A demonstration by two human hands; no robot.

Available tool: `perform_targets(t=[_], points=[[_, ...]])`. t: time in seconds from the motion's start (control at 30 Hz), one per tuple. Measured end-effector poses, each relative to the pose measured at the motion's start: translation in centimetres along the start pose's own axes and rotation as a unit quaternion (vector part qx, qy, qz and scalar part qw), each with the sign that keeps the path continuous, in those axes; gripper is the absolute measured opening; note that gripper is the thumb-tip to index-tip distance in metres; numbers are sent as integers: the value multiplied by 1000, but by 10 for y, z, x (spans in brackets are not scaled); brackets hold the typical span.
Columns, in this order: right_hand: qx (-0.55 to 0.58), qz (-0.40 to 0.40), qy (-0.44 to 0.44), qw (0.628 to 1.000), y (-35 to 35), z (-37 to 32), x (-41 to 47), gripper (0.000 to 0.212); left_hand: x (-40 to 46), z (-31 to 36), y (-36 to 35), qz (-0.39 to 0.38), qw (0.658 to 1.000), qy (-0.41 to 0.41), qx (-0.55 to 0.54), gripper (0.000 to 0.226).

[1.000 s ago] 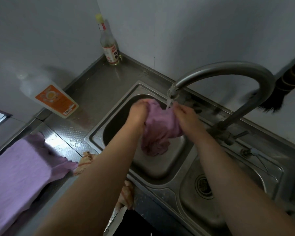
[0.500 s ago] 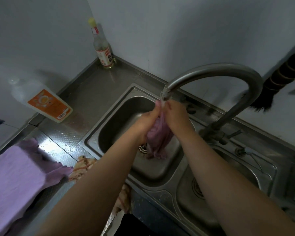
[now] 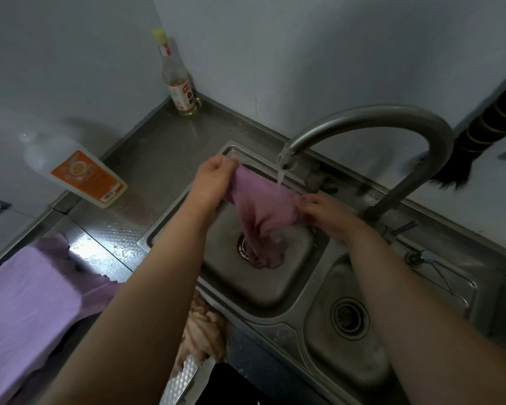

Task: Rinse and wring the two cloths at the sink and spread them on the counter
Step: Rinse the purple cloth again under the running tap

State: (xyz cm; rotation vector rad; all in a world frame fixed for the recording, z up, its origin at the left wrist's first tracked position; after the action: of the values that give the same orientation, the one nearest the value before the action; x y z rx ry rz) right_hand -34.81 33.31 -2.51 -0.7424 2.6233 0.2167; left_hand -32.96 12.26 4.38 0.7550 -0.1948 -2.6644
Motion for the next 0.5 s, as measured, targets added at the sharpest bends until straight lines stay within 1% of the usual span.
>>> perform_targets(t=[0.03,0.07,0.1,0.13,0.17,0.2,0.27,0.33,0.37,0.4,0.47,0.5], points=[[78,36,8,996,1,-1,0,26,1,-4,-3,15,1000,2,22,29],[108,65,23,992,-1,-6,0,33,2,-8,-7,26,999,9,39,31],[87,86,47,991,-7,-18,-1,39,2,-15,-14,30,998,34,44,33],[30,100,80,991,-17,-36,-4,43,4,-23,-23,27,997,66,35,36],[-35,113,115,986,-29,-53,-5,42,4,-31,-35,10,995,98,5,39],[-85,132,132,979,-37,-68,-5,42,2,-37,-49,-14,991,128,-39,38],[-162,189,123,961,-32,-84,4,41,-8,-41,-77,-49,975,169,-138,34],[-235,246,125,932,-14,-94,13,31,-18,-38,-96,-64,959,179,-208,28],[-250,256,121,926,-10,-93,14,26,-22,-35,-97,-59,956,177,-227,26],[-252,255,118,926,-12,-92,13,28,-22,-31,-93,-48,958,172,-226,25],[-241,232,128,934,-31,-92,2,42,-23,-25,-80,-36,965,170,-196,27],[-242,220,137,935,-39,-92,-3,46,-24,-25,-78,-53,963,179,-193,31]])
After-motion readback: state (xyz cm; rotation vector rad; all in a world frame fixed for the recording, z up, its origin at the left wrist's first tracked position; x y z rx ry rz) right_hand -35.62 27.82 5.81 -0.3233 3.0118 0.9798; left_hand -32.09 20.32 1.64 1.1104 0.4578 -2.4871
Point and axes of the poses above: each hand's wrist, its own x-axis towards the middle knuckle, its own y-axis out of the back of the hand, z = x × y, the point moved 9 cm from there along x, towards the middle knuckle, and after that the axes turned 7 degrees about y, right-handed, at the moved point
